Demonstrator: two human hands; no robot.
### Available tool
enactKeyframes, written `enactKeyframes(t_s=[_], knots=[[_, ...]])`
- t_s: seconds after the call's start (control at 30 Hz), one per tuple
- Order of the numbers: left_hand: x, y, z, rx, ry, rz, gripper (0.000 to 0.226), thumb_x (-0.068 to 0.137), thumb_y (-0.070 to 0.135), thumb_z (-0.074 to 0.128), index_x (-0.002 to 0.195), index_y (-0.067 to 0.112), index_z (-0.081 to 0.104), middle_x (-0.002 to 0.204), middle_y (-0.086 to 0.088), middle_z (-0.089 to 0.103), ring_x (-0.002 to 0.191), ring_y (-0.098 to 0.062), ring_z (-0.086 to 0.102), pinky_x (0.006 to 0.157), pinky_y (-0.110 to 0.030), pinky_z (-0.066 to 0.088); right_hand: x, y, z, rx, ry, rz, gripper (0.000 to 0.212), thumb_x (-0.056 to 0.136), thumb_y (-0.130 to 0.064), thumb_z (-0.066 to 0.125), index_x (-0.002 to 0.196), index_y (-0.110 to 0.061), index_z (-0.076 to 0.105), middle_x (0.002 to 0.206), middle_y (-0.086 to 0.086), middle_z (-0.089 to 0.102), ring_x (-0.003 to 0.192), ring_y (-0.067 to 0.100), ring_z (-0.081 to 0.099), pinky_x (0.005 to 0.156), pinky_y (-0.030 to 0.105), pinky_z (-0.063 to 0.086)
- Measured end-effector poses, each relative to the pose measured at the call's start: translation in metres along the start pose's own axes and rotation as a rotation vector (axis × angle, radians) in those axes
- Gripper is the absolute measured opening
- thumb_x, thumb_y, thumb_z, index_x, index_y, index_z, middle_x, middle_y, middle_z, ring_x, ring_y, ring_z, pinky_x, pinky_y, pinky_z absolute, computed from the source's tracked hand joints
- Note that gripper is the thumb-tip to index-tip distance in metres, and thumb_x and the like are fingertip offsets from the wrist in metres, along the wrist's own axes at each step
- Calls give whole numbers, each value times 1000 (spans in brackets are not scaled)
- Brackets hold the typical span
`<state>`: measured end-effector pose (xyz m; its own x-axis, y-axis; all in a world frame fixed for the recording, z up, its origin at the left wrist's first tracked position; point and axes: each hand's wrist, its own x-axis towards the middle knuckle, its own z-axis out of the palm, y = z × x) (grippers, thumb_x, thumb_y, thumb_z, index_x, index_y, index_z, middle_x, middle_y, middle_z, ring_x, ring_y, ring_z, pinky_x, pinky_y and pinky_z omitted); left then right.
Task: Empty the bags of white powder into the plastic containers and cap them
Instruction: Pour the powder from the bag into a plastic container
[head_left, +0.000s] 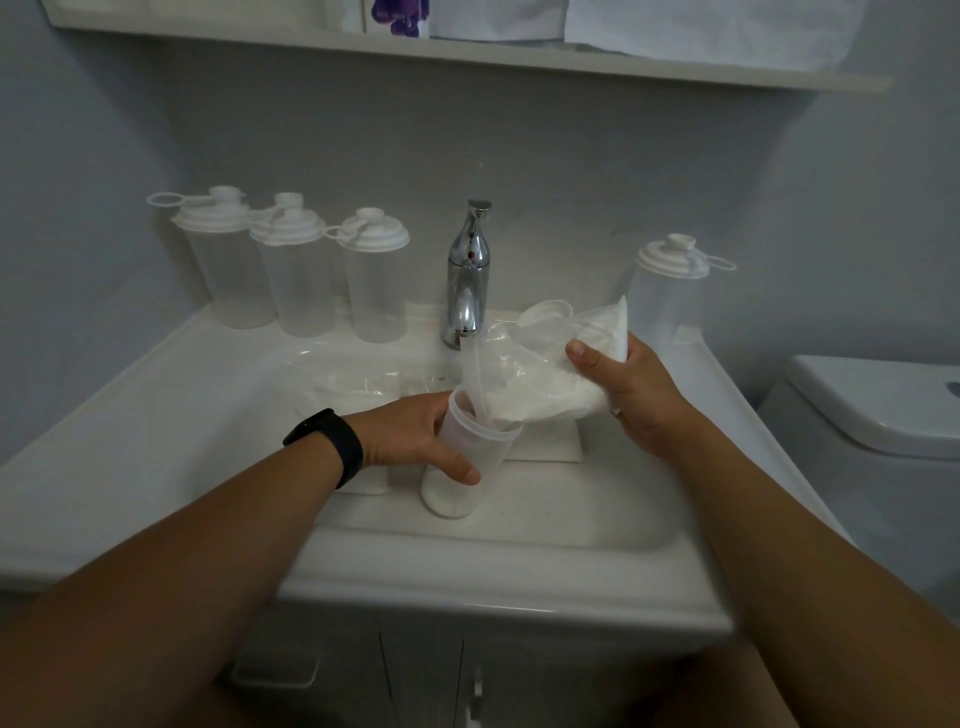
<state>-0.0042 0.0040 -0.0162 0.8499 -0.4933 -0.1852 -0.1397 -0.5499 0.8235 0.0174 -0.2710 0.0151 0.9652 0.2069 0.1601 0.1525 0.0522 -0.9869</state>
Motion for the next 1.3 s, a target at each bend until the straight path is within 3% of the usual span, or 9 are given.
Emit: enactKeyframes(t_s=[0.87, 1.1, 1.3], knots=[[1, 2, 2, -6, -2, -8, 67, 75, 21, 91, 131, 39, 59, 124, 21, 70, 114, 2, 64, 105, -26, 50, -2, -2, 1, 4, 8, -5, 54, 78, -33, 78, 126, -12, 64, 118, 10, 75, 109, 29, 72, 93, 45, 58], [-2, 3, 2, -3, 1, -4, 67, 75, 20, 92, 131, 39, 59, 125, 20, 69, 119, -2, 63, 108, -31, 49, -2, -3, 2, 3, 3, -10, 50, 81, -32, 79, 125, -13, 65, 116, 8, 76, 109, 28, 72, 88, 39, 59], [-2, 4, 2, 2, 3, 0, 66, 76, 19, 92, 130, 39, 59, 124, 21, 70, 118, -1, 64, 109, -31, 49, -1, -3, 2, 10, -1, -6, 56, 80, -34, 83, 128, -10, 64, 119, 11, 74, 111, 30, 71, 95, 45, 57]])
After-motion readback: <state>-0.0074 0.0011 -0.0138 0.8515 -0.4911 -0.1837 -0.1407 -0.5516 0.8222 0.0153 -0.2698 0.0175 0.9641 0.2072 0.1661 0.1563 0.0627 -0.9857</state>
